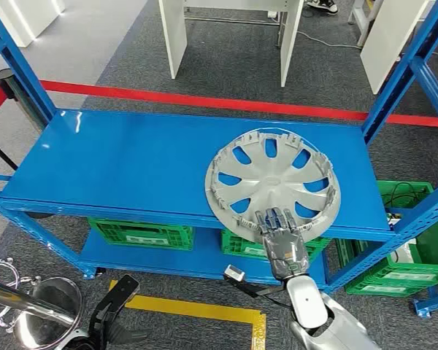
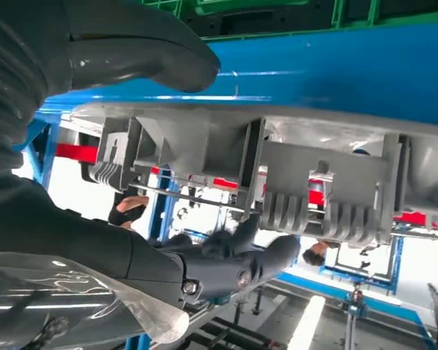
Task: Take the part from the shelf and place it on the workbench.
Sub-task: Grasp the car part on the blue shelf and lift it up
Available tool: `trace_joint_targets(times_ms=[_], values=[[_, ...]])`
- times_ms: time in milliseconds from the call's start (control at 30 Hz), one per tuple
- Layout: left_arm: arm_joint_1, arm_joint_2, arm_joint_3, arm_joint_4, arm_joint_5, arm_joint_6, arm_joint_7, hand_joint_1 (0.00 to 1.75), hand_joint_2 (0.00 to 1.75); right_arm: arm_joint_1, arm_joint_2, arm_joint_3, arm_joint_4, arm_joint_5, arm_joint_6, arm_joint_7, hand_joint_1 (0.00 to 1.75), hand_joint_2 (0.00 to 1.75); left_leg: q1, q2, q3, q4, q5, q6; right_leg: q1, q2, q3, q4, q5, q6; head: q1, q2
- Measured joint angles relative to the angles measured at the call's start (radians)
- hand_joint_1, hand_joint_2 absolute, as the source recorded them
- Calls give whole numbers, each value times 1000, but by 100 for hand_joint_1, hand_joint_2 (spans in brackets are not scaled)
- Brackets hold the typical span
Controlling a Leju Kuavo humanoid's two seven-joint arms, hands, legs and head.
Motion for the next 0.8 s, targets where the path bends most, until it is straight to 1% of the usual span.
trace_joint_targets(times_ms=[467,567,667,800], values=[[0,-5,5,0,-2,-3,0,0,175,-15,9,-17,2,19,12,17,175,175,0,0,0,0,0,0,0,0,0,0,0,0,0,0],[0,-6,6,0,-2,-3,-2,0,175,-13,9,-18,2,42,-26,33,175,175,0,0,0,0,0,0,0,0,0,0,0,0,0,0],[2,-8,8,0,-3,-2,-11,0,175,1,10,-30,-8,67,-93,48,175,175,0,0,0,0,0,0,0,0,0,0,0,0,0,0],[8,-11,15,0,0,2,-33,0,175,35,11,-62,-62,88,-174,39,175,175,0,0,0,0,0,0,0,0,0,0,0,0,0,0]])
